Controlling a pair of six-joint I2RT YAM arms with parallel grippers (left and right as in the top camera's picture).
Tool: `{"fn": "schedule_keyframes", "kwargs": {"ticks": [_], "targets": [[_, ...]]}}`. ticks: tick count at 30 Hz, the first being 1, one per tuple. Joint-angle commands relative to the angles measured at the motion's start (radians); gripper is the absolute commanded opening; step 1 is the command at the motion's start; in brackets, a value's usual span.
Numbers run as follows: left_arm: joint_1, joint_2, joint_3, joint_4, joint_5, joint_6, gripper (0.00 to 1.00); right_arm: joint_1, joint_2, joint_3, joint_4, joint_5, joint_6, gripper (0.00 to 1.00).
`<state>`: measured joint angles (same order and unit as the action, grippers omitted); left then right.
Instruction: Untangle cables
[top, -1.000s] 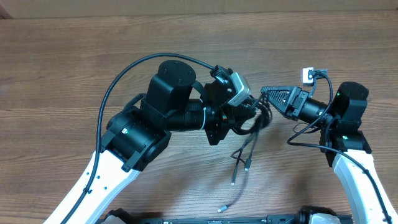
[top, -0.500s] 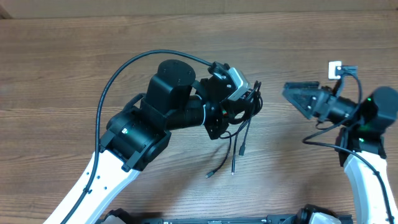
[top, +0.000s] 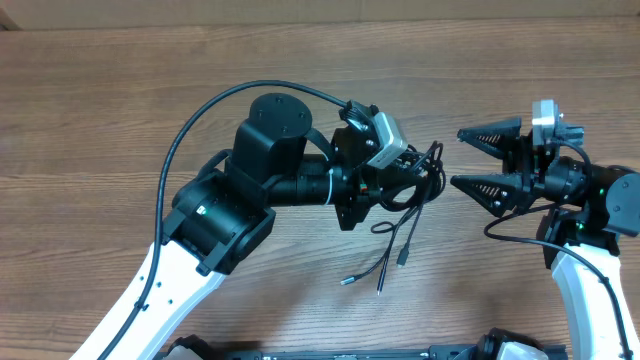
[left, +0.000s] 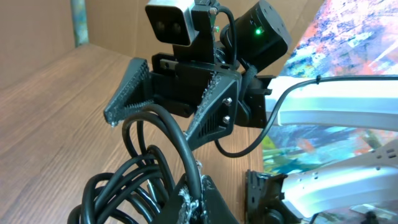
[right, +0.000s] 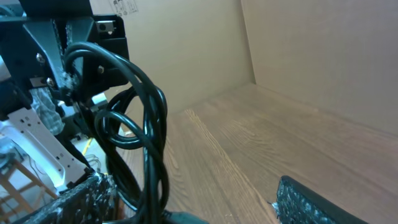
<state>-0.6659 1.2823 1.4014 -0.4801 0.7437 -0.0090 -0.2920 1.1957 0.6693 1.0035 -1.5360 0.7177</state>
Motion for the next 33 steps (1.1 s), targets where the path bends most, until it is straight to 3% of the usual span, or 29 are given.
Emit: {"fn": "schedule_keyframes", "kwargs": {"ticks": [1,4,17,23,28,33], "targets": [[0.003,0.016,0.027,0.041,0.051,-0.081,0.04,0.013,-0.008,0.009,0.039,-0.034,-0.001,0.84],[-0.006,0.033,0.027,0.080,0.061,-0.132,0.04,0.039,-0.008,0.009,0.091,-0.034,-0.001,0.83],[-0.101,0.079,0.027,0.119,0.062,-0.138,0.04,0.073,-0.008,0.009,0.192,-0.029,-0.002,0.79],[-0.101,0.079,0.027,0.117,0.061,-0.150,0.04,0.073,-0.008,0.009,0.272,-0.029,-0.001,0.66],[-0.101,0.079,0.027,0.087,0.014,-0.157,0.04,0.073,-0.008,0.009,0.342,-0.029,-0.001,0.45],[-0.103,0.082,0.027,0.089,0.008,-0.172,0.04,0.073,-0.008,0.009,0.361,-0.029,-0.001,0.31]]}}
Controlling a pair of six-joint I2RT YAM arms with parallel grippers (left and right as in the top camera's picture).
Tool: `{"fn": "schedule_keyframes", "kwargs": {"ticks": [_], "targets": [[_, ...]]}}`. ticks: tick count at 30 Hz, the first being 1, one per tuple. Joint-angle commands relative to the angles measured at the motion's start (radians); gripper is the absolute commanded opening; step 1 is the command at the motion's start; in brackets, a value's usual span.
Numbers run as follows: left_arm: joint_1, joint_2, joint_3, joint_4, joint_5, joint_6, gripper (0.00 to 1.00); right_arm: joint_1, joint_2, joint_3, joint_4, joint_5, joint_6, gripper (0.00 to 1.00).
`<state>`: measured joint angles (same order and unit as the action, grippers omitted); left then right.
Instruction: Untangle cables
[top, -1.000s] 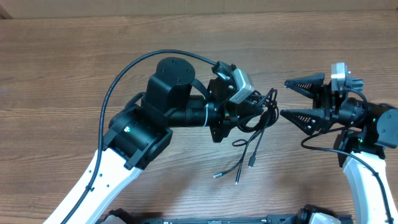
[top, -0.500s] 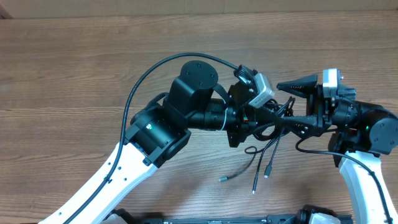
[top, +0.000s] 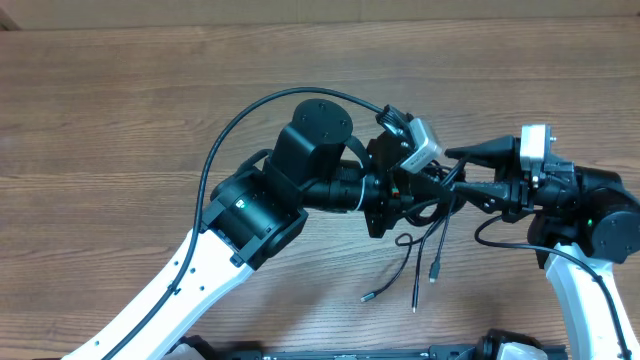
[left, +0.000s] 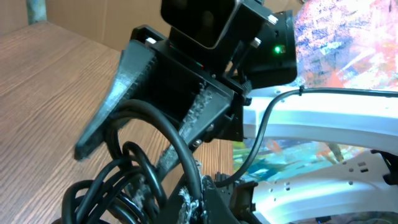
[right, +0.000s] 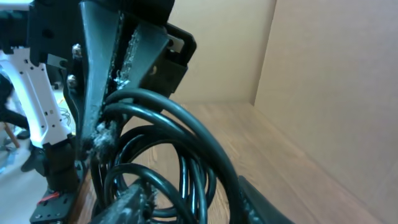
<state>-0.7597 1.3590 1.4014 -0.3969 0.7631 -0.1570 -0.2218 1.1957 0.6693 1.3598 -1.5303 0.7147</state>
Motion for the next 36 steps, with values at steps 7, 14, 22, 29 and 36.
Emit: {"fn": "schedule_keyframes", "kwargs": {"ticks": [7,14,22,29,36], "targets": [[-0.014,0.011,0.027,0.010,-0.015,-0.025,0.04,0.011,-0.008,0.009,0.005,-0.035,0.018,0.07],[-0.013,0.011,0.027,0.034,-0.038,-0.027,0.04,0.032,-0.008,0.009,0.004,-0.038,0.058,0.04],[-0.006,0.010,0.027,-0.005,-0.185,-0.029,1.00,-0.001,-0.008,0.009,-0.007,-0.038,0.210,0.04],[0.031,-0.002,0.027,-0.036,-0.272,-0.123,1.00,-0.089,-0.008,0.009,-0.018,-0.038,0.350,0.04],[0.034,-0.002,0.027,-0.185,-0.472,-0.254,1.00,-0.128,-0.008,0.009,-0.103,-0.038,0.450,0.04]]}}
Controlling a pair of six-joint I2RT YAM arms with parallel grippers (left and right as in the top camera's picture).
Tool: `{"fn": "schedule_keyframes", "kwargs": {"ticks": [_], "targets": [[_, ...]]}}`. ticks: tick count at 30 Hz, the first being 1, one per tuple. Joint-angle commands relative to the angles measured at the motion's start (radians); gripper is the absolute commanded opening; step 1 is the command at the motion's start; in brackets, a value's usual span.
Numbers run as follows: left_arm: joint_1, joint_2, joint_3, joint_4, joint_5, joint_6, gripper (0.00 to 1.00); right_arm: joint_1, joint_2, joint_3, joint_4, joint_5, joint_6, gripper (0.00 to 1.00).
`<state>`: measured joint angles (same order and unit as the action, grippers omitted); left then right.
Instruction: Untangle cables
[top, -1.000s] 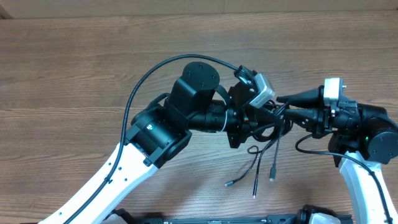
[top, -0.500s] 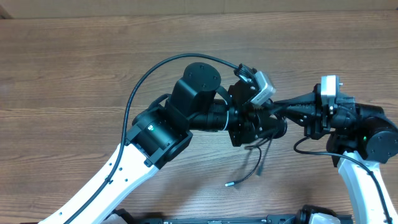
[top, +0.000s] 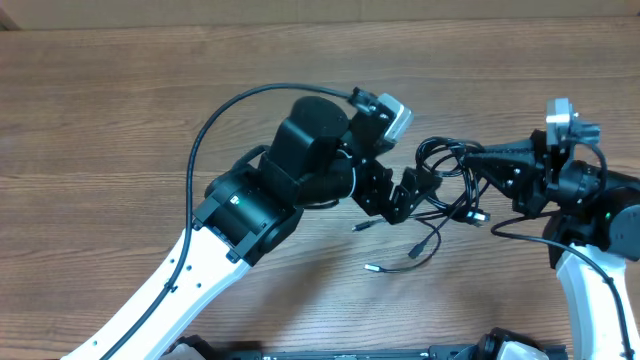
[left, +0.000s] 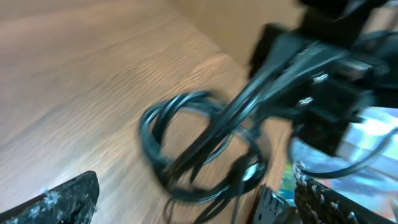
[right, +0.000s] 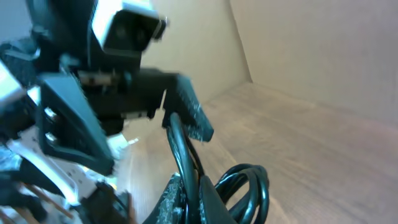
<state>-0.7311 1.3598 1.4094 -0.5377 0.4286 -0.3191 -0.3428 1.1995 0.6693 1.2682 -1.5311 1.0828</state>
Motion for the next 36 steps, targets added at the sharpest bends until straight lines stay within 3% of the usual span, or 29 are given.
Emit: {"fn": "schedule_keyframes", "kwargs": {"ticks": [1,18,31,36], "targets": [[0.005,-0.002,0.019,-0.064,-0.150,-0.101,1.00,-0.007,-0.012,0.009,-0.015,-0.037,0.093,0.04],[-0.030,0.052,0.018,-0.051,-0.011,-0.101,1.00,-0.005,-0.012,0.009,-0.009,0.089,0.323,0.04],[-0.055,0.117,0.018,0.058,-0.015,-0.108,0.99,-0.005,-0.012,0.009,0.010,0.103,0.362,0.04],[-0.055,0.150,0.018,0.067,-0.051,-0.108,1.00,-0.005,-0.012,0.009,0.039,0.134,0.444,0.04]]}}
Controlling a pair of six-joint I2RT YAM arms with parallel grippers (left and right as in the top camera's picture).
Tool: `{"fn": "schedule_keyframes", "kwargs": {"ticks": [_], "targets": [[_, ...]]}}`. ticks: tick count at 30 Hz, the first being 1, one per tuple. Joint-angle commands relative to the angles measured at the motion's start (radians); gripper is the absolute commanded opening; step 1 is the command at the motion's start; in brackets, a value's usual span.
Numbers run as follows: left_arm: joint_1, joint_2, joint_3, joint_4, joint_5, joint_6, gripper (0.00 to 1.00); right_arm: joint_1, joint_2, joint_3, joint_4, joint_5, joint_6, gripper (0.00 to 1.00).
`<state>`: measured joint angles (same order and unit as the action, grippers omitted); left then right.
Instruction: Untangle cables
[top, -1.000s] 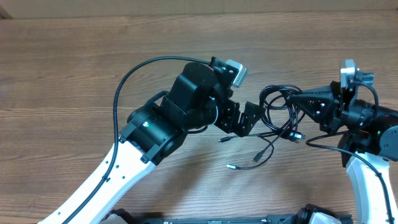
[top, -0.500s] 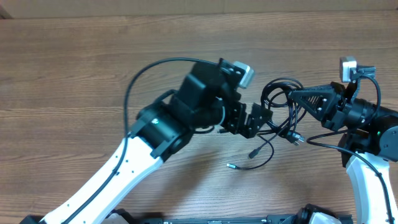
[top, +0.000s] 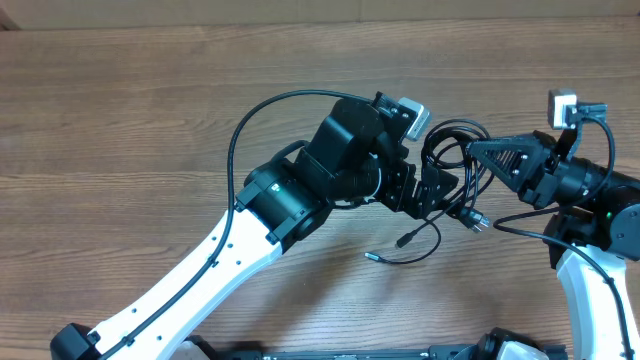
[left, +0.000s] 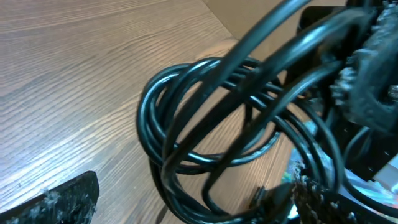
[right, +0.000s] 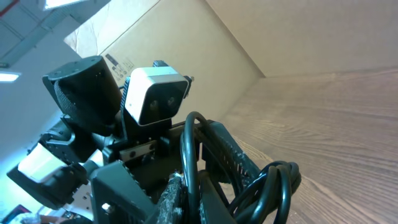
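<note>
A tangle of black cables (top: 447, 148) hangs between the two arms above the wooden table (top: 120, 120). My right gripper (top: 474, 150) is shut on one strand of it; in the right wrist view that strand (right: 188, 146) rises from between the closed fingers (right: 177, 193), with the coiled loops (right: 277, 183) to the right. My left gripper (top: 438, 190) is open, just below and left of the loops. In the left wrist view the loops (left: 205, 118) fill the gap between its widely spread fingers (left: 56, 199). Loose plug ends (top: 402, 240) trail onto the table.
The left arm's thick body (top: 320, 180) and its own black lead (top: 250, 125) lie across the middle of the table. The left wrist camera (right: 155, 93) sits close in front of the right gripper. A cardboard wall (right: 323, 31) stands behind.
My left gripper, still open, has moved right and now has the cable loops between its fingers. The right gripper keeps its hold on the strand. The loose ends shifted slightly on the table.
First my left gripper held the bundle while the right stood open to the right. Then the right gripper's fingers were around the bundle. Later the right was shut on a strand and the left had let go; now the open left is back at the loops.
</note>
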<state>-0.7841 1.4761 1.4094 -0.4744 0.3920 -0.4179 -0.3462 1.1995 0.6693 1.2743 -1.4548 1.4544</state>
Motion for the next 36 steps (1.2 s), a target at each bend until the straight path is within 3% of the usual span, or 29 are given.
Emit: {"fn": "schedule_keyframes", "kwargs": {"ticks": [1,6,8,9,13,15,22,27,36], "targets": [[-0.002,0.038,0.018,0.004,-0.008,-0.009,1.00,-0.002,-0.012,0.009,0.037,0.061,0.075,0.04],[-0.002,0.074,0.018,0.005,0.009,-0.009,0.97,-0.002,-0.012,0.009,0.073,0.078,0.115,0.04],[-0.002,0.075,0.018,0.008,0.009,-0.008,0.91,-0.002,-0.012,0.009,0.073,0.077,0.126,0.04],[-0.002,0.075,0.018,0.013,0.009,-0.007,0.84,-0.002,-0.012,0.009,0.074,0.077,0.132,0.04],[-0.002,0.075,0.018,0.048,0.008,0.015,0.21,-0.002,-0.012,0.009,0.075,0.055,0.148,0.04],[-0.002,0.075,0.018,0.064,-0.003,0.015,0.04,-0.002,-0.012,0.009,0.076,0.044,0.160,0.04],[0.004,0.073,0.018,0.084,-0.093,0.053,0.04,-0.002,-0.012,0.009,0.075,0.024,0.177,0.04],[0.033,0.073,0.018,0.067,-0.307,0.082,0.04,-0.002,-0.012,0.009,0.012,-0.041,0.209,0.04],[0.039,0.073,0.018,0.244,-0.501,0.531,0.04,-0.002,-0.012,0.005,-0.062,-0.102,0.214,0.04]]}}
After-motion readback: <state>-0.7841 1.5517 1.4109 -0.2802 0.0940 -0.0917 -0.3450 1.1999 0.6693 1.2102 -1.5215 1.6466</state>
